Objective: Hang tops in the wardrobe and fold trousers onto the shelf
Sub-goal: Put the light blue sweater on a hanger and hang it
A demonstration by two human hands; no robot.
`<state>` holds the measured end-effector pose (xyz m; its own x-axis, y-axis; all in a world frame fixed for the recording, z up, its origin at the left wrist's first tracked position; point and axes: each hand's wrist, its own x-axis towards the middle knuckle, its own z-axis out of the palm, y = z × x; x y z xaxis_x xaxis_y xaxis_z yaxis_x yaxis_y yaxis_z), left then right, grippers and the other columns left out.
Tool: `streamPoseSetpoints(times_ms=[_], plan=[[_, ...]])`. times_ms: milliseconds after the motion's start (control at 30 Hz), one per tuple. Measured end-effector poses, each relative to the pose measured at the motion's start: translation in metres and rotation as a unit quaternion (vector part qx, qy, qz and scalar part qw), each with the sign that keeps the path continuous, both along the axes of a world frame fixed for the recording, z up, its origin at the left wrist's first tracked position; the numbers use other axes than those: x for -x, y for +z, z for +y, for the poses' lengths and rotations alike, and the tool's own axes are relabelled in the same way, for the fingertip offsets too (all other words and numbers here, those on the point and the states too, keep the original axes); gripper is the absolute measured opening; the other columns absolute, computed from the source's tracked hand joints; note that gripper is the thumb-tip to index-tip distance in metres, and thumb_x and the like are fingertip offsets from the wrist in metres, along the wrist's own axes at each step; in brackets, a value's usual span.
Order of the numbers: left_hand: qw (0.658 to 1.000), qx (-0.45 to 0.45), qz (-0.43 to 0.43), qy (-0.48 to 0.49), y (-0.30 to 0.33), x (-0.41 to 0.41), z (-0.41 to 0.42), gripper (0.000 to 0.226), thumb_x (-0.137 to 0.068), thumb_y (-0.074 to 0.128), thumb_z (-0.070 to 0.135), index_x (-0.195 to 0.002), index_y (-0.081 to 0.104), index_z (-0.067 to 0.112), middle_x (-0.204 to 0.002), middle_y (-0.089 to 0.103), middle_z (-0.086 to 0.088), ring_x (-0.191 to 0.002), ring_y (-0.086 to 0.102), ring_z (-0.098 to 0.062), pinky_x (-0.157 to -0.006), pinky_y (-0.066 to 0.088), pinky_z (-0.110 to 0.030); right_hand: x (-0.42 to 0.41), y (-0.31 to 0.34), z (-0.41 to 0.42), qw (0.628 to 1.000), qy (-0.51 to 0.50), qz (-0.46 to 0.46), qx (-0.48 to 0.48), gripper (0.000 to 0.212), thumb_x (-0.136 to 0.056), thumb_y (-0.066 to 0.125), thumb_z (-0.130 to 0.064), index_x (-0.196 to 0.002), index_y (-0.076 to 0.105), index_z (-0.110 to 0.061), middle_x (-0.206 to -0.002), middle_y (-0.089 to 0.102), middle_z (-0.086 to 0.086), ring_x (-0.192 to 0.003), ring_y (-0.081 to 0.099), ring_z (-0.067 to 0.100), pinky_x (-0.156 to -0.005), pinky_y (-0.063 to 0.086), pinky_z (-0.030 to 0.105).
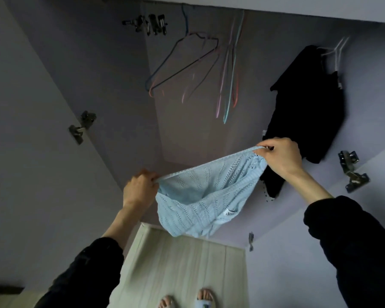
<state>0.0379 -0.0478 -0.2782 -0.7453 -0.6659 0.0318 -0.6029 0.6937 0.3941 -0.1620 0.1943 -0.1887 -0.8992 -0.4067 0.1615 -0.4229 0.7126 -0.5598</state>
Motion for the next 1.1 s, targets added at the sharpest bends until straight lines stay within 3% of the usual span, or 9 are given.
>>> streamPoseSetpoints(times_ms=[233, 367, 433, 533, 667, 833, 967, 1033, 1100], plan=[[0.996, -0.032, 0.071, 0.048, 0.011, 0.008, -0.013, 0.03, -0.081, 0.051, 0.0, -0.099, 0.073, 0.01, -0.1, 0.068, -0.018, -0.088, 0.062, -0.041, -0.077, 0.05, -0.041, 0.007, 0.005, 0.006, 0.995, 0.02, 0.098, 0.016, 0.013, -0.084, 0.068, -0.009, -0.095, 0.075, -0.007, -0.094, 0.066, 0.011, -0.083, 0.063, 0.028, -0.074, 0.047, 0.033], [0.986, -0.038, 0.101, 0.126, 0.014, 0.004, -0.017, 0.023, -0.087, 0.051, 0.009, -0.085, 0.071, 0.0, -0.084, 0.067, -0.027, -0.073, 0.058, -0.04, -0.065, 0.041, -0.036, 0.014, 0.002, 0.005, 0.988, 0.071, 0.081, -0.114, 0.021, -0.087, 0.057, -0.001, -0.1, 0.071, -0.009, -0.106, 0.061, 0.009, -0.096, 0.06, 0.032, -0.081, 0.046, 0.036], [0.975, -0.084, 0.119, 0.168, 0.015, 0.0, -0.015, 0.028, -0.092, 0.05, 0.014, -0.082, 0.07, -0.004, -0.082, 0.068, -0.027, -0.078, 0.061, -0.038, -0.064, 0.036, -0.033, 0.015, -0.001, 0.005, 0.983, 0.077, 0.06, -0.158, 0.024, -0.088, 0.055, -0.001, -0.105, 0.069, -0.009, -0.112, 0.058, 0.009, -0.102, 0.059, 0.032, -0.085, 0.045, 0.036], [0.916, -0.257, 0.187, 0.245, 0.017, 0.006, -0.018, 0.023, -0.09, 0.051, 0.011, -0.079, 0.068, -0.001, -0.07, 0.065, -0.014, -0.066, 0.056, -0.02, -0.05, 0.037, -0.026, 0.019, -0.007, 0.004, 0.979, 0.063, 0.046, -0.186, 0.025, -0.088, 0.059, -0.004, -0.11, 0.067, -0.011, -0.118, 0.057, 0.01, -0.107, 0.058, 0.032, -0.088, 0.046, 0.036], [0.805, -0.44, 0.264, 0.299, 0.031, 0.022, -0.033, 0.023, -0.086, 0.053, -0.004, -0.063, 0.052, 0.002, -0.046, 0.052, -0.009, -0.041, 0.042, -0.016, -0.033, 0.028, -0.012, 0.027, -0.012, 0.006, 0.979, 0.026, 0.031, -0.197, 0.019, -0.087, 0.063, -0.011, -0.105, 0.065, -0.009, -0.112, 0.062, 0.012, -0.103, 0.059, 0.032, -0.08, 0.045, 0.033], [0.797, -0.509, 0.239, 0.22, 0.061, 0.027, -0.033, 0.024, -0.089, 0.052, -0.003, -0.066, 0.054, 0.003, -0.035, 0.051, 0.001, -0.028, 0.044, -0.005, -0.032, 0.03, -0.013, 0.031, -0.011, 0.001, 0.975, 0.016, -0.061, -0.213, 0.02, -0.085, 0.068, -0.024, -0.1, 0.067, -0.011, -0.101, 0.068, 0.008, -0.094, 0.063, 0.026, -0.077, 0.05, 0.032], [0.836, -0.481, 0.22, 0.148, 0.086, 0.046, -0.021, 0.021, -0.086, 0.057, -0.003, -0.065, 0.06, 0.002, -0.041, 0.054, 0.0, -0.033, 0.048, -0.005, -0.034, 0.027, -0.015, 0.041, 0.0, -0.037, 0.995, 0.013, -0.098, -0.028, 0.029, -0.094, 0.055, -0.029, -0.108, 0.064, -0.006, -0.106, 0.066, 0.008, -0.099, 0.06, 0.025, -0.08, 0.044, 0.029], [0.854, -0.462, 0.209, 0.116, 0.096, 0.056, -0.012, 0.02, -0.085, 0.059, -0.001, -0.065, 0.059, 0.004, -0.04, 0.055, 0.002, -0.034, 0.051, -0.003, -0.043, 0.026, -0.02, 0.053, 0.012, -0.065, 0.977, -0.025, -0.162, 0.134, 0.037, -0.097, 0.048, -0.036, -0.113, 0.059, -0.005, -0.109, 0.063, 0.01, -0.1, 0.059, 0.026, -0.083, 0.045, 0.032], [0.861, -0.456, 0.203, 0.099, 0.104, 0.061, -0.004, 0.023, -0.085, 0.059, 0.0, -0.063, 0.058, 0.007, -0.038, 0.054, 0.004, -0.035, 0.052, -0.002, -0.048, 0.026, -0.021, 0.068, 0.025, -0.09, 0.95, -0.039, -0.21, 0.229, 0.04, -0.096, 0.045, -0.042, -0.117, 0.056, -0.01, -0.112, 0.06, 0.006, -0.104, 0.058, 0.024, -0.094, 0.048, 0.041]])
